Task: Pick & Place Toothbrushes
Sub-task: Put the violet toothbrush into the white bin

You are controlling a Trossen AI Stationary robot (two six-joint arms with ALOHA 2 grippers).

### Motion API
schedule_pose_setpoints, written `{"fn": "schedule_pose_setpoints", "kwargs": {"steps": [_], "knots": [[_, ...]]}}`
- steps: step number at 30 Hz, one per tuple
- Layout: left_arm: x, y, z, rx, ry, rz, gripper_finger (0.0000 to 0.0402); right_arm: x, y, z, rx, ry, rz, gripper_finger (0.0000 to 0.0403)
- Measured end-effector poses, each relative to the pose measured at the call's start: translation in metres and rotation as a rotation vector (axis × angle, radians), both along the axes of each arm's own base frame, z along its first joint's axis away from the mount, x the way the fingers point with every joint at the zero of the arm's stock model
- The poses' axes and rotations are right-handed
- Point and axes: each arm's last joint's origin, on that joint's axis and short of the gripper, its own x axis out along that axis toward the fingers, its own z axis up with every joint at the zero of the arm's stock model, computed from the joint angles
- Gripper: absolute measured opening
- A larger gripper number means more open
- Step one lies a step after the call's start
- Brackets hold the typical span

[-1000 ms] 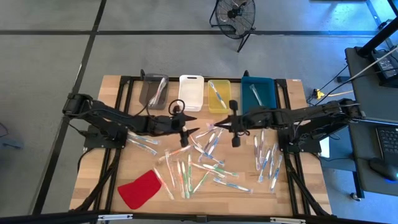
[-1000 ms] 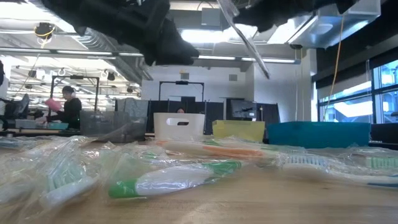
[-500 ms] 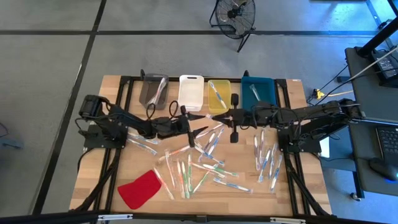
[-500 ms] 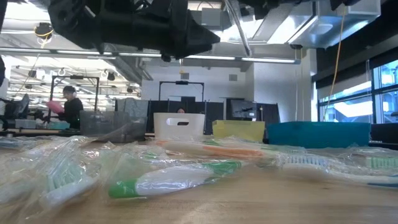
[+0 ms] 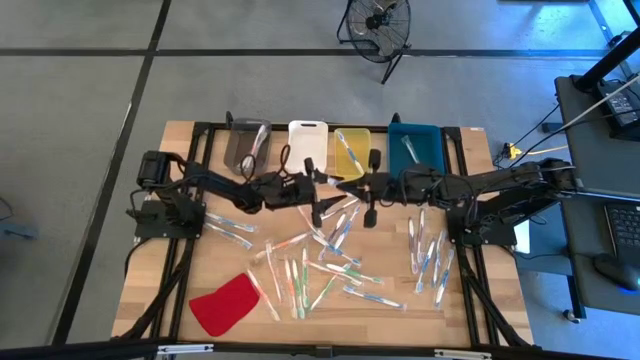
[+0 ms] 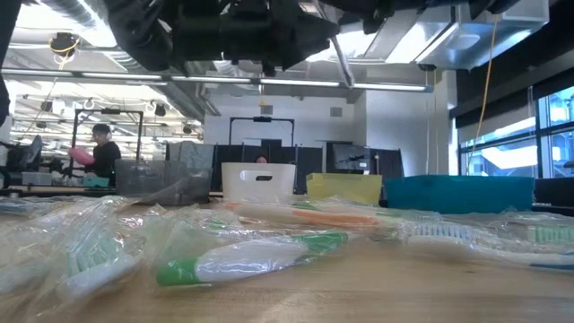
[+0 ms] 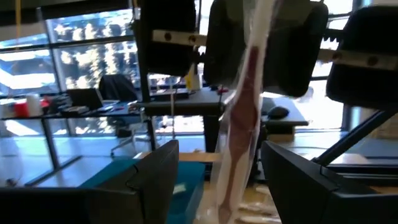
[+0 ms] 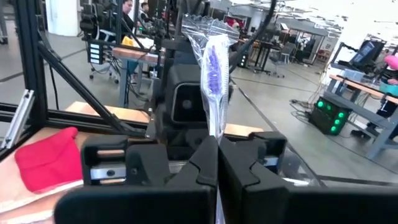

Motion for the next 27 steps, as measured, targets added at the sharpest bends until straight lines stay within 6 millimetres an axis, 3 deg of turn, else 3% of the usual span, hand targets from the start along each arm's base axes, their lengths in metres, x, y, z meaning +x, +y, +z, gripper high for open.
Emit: {"fn": "schedule_pose_setpoints", "kwargs": {"steps": [8,19,27], "knots": [[0.000,0.005,0.000,-0.002,-0.002,-0.010,0.0212,0.001,-0.004,0.000,0.008,-0.003,-0.015,0.0001],[-0.001,0.022,0.001,-0.048,-0.011,-0.045,0.0077,0.001,-0.004,0.000,0.008,-0.003,-0.015,0.0001],[-0.001,0.022,0.001,-0.021,-0.006,-0.061,0.0015,0.001,-0.004,0.000,0.007,-0.004,-0.017,0.0001]]}}
